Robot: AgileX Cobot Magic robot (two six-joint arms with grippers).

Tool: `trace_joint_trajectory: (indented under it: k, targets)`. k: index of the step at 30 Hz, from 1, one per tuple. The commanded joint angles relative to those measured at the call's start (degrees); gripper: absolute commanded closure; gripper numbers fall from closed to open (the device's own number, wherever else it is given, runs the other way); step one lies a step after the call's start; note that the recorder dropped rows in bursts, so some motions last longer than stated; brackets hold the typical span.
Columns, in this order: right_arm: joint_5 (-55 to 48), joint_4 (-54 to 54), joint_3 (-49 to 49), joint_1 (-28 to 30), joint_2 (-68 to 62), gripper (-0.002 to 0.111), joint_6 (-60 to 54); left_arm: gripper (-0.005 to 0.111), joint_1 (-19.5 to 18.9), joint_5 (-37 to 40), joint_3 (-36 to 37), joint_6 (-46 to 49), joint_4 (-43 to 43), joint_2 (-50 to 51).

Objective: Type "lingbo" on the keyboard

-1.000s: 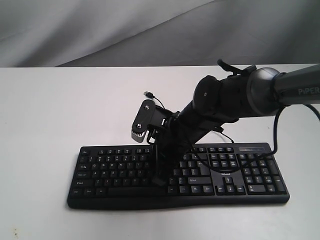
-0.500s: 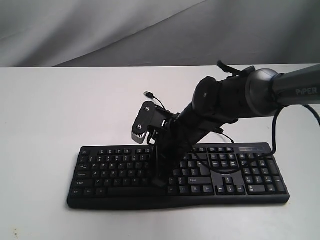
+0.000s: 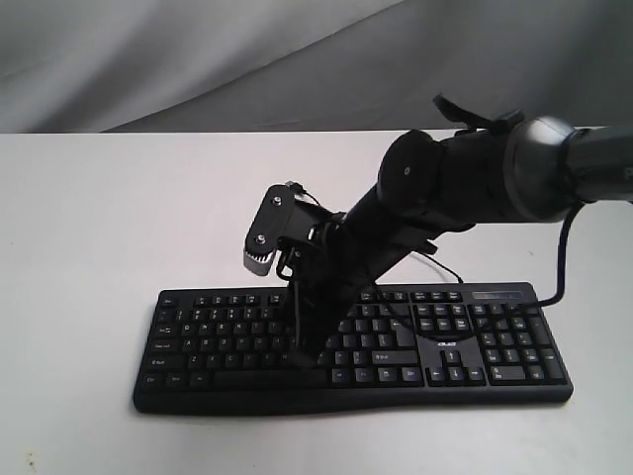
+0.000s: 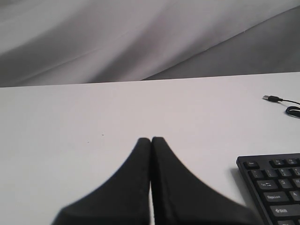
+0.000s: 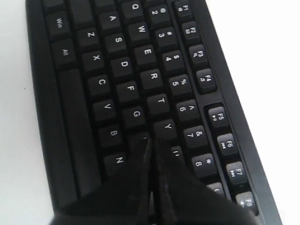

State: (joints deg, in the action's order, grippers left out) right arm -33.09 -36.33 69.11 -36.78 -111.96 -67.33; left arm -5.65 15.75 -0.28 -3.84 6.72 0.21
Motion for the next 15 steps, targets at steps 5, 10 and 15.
trace_joint_trajectory:
  k: [5,10,15]
  targets:
    - [-1.3,-0.7,0.0,-2.0,-1.5,0.108,0.4,0.106,-0.1,-0.8,0.3,-0.1,0.0,-0.2]
    - [-3.2,-0.6,-0.1,-2.1,-1.6,0.108,0.4,0.106,-0.1,-0.8,0.3,-0.1,0.0,-0.2]
    - [-1.6,-0.3,-1.1,-2.1,-1.7,0.108,0.4,0.106,-0.1,-0.8,0.3,-0.1,0.0,-0.2]
